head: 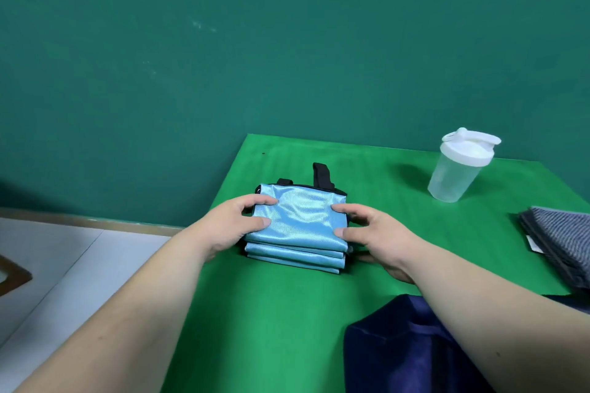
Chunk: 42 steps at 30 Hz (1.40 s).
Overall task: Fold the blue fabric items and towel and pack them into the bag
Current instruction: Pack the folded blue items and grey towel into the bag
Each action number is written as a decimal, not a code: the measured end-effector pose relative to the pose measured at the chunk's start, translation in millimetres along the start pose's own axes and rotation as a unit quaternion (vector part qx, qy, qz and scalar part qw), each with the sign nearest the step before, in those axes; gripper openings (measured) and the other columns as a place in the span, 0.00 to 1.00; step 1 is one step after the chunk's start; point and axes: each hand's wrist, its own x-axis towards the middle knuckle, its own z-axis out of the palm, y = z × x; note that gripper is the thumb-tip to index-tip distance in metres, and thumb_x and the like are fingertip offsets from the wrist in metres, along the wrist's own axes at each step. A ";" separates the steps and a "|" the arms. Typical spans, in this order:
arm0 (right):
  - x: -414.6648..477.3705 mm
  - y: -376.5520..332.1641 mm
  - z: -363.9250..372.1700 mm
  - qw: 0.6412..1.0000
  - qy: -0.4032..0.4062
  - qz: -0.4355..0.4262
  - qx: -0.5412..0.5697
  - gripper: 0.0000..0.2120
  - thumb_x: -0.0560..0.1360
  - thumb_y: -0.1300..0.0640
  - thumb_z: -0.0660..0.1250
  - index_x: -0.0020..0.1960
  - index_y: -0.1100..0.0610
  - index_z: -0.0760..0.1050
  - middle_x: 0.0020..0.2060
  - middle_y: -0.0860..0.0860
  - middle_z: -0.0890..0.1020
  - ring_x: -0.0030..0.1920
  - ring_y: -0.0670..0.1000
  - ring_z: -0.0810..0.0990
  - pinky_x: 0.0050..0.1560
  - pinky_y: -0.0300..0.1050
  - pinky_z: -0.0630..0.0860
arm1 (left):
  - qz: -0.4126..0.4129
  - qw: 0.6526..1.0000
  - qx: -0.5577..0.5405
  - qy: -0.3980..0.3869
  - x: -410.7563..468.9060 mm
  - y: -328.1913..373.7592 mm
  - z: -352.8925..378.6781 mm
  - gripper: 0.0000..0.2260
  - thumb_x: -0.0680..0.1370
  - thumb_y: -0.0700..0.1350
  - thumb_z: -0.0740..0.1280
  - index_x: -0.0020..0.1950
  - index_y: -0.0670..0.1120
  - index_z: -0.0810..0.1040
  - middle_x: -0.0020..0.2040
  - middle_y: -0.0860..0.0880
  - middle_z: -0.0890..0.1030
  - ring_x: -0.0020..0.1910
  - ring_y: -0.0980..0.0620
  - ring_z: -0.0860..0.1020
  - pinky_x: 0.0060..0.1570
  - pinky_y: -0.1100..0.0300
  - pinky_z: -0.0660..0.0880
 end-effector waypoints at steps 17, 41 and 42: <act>-15.8 -7.7 26.2 0.977 -0.132 -0.020 -0.165 0.26 0.63 0.61 0.80 0.55 0.40 0.83 0.64 0.49 0.77 0.61 0.49 0.79 0.66 0.46 0.73 | -0.040 0.987 -0.121 0.095 -112.8 -28.1 8.8 0.14 0.73 0.39 0.75 0.51 0.57 0.84 0.55 0.58 0.81 0.53 0.63 0.78 0.52 0.67 0.72; -189.9 34.5 152.7 0.947 -0.280 -0.042 -0.151 0.25 0.70 0.70 0.68 0.56 0.42 0.81 0.49 0.50 0.80 0.33 0.47 0.70 0.37 0.41 0.67 | -0.119 0.973 -0.121 0.153 -399.5 -59.8 25.0 0.24 0.80 0.45 0.68 0.62 0.75 0.69 0.64 0.49 0.76 0.54 0.54 0.81 0.58 0.53 0.78; -189.6 35.3 153.1 0.946 -0.277 -0.048 -0.164 0.26 0.68 0.65 0.69 0.58 0.40 0.80 0.55 0.53 0.81 0.37 0.49 0.71 0.42 0.43 0.67 | -0.122 0.974 -0.129 0.143 -399.4 -60.8 22.9 0.23 0.80 0.45 0.68 0.62 0.75 0.69 0.64 0.48 0.76 0.54 0.53 0.82 0.58 0.53 0.78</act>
